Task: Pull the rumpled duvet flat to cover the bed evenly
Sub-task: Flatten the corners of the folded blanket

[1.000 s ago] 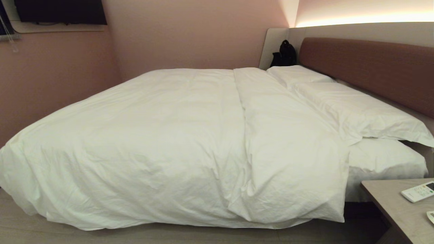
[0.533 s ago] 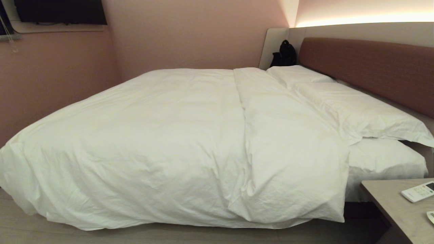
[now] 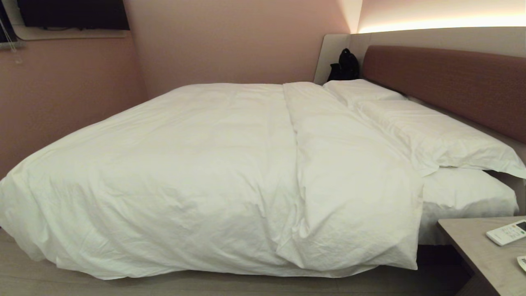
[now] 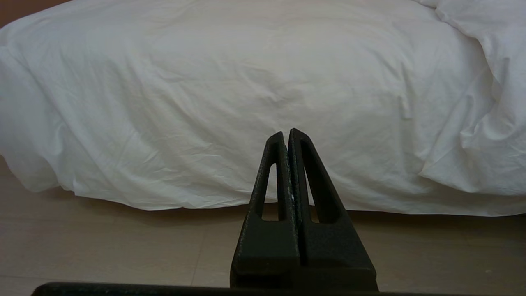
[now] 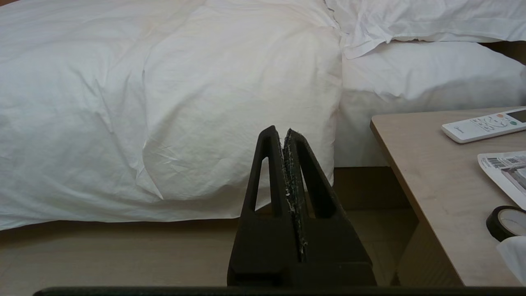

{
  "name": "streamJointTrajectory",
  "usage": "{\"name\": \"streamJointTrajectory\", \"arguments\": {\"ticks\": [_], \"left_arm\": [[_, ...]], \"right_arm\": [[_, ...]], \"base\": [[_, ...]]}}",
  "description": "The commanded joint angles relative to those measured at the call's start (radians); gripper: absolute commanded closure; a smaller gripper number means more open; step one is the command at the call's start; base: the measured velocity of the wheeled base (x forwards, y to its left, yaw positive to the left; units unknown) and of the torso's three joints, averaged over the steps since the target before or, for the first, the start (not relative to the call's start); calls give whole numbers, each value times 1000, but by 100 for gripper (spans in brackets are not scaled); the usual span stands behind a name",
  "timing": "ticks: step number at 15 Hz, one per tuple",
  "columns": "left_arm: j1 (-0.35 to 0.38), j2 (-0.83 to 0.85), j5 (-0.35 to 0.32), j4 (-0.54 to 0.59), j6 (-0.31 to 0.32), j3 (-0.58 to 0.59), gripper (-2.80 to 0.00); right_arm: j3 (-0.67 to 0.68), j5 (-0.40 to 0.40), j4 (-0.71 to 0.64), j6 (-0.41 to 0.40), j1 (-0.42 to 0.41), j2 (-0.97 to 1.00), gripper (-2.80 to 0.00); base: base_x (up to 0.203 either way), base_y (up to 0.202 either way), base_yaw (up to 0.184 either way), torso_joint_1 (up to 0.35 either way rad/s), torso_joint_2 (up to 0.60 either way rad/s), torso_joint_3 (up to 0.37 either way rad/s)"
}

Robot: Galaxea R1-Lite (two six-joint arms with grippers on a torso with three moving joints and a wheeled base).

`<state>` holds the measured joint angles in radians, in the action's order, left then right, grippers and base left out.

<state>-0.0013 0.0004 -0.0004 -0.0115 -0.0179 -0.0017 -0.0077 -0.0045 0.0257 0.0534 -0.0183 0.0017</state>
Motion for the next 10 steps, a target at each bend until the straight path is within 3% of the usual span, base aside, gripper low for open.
{"name": "streamJointTrajectory", "arguments": {"ticks": [1, 5, 10], "left_arm": [[0, 0, 0, -1, -1, 0, 0], [0, 0, 0, -1, -1, 0, 0], [0, 0, 0, -1, -1, 0, 0]], "right_arm": [[0, 0, 0, 0, 0, 0, 0], [0, 0, 0, 0, 0, 0, 0], [0, 0, 0, 0, 0, 0, 0]], "base": [[0, 0, 0, 0, 0, 0], [0, 0, 0, -13, 42, 29], [0, 0, 0, -109, 385, 266]]}}
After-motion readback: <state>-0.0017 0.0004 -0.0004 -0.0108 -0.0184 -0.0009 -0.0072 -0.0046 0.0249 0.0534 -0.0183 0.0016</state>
